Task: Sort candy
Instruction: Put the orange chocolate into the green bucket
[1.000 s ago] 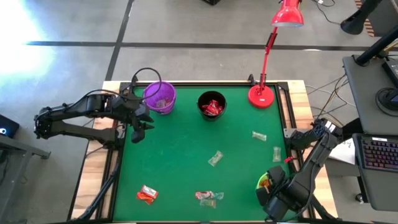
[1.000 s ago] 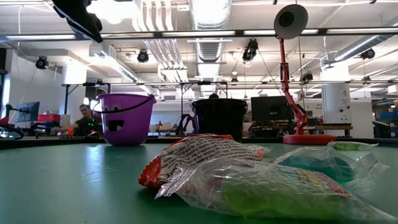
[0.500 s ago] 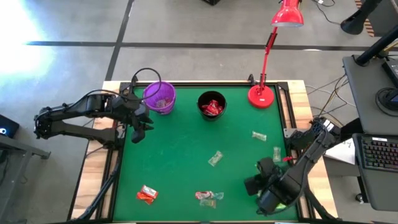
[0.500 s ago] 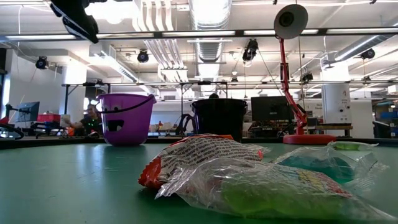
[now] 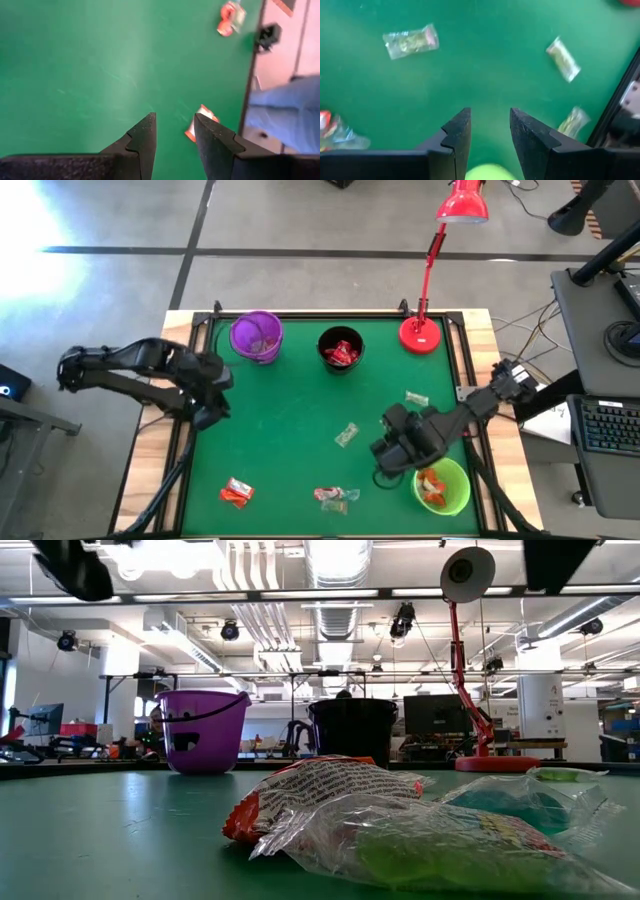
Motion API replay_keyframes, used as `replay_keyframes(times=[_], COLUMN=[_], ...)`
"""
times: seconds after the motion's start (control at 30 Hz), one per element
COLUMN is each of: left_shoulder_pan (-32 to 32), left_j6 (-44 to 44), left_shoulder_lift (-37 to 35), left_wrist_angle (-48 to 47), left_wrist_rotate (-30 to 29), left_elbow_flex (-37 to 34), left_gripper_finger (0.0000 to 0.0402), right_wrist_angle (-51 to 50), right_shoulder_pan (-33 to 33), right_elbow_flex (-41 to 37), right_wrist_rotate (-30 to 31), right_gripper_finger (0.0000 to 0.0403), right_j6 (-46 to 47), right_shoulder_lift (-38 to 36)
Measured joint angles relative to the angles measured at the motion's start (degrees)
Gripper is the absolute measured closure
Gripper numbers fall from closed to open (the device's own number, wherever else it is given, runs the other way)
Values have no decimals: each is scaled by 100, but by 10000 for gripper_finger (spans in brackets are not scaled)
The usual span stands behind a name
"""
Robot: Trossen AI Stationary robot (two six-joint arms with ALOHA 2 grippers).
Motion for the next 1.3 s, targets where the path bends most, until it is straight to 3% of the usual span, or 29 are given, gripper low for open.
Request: replay_keyframes(times=[0.27,0.4,0.6,0.83,1.1,1.3], left_shoulder_pan=[-1827,-2411,-2680,-2707,-3293,-3858], left_j6=[-1180,-1718,-1728,-1152,-802,-1236], left_shoulder_lift=[10,116,454,1066,1785,2260], left_wrist_angle=[123,250,429,439,825,1438], left_wrist_rotate=[-95,-253,17,187,-700,-1106], left_elbow_flex=[0,0,0,0,0,-96], left_gripper_finger=[287,287,281,237,212,212], right_wrist_angle=[-1,9,18,28,23,30], right_shoulder_pan=[-511,-653,-688,-688,-688,-699], right_elbow_flex=[0,0,0,0,-2,-2], right_wrist_rotate=[35,38,40,37,35,33], right_gripper_finger=[275,275,275,275,275,275], right_j6=[-828,-918,-946,-1155,-1771,-1947], right_shoulder_lift=[0,-1,-2,-2,-2,-2])
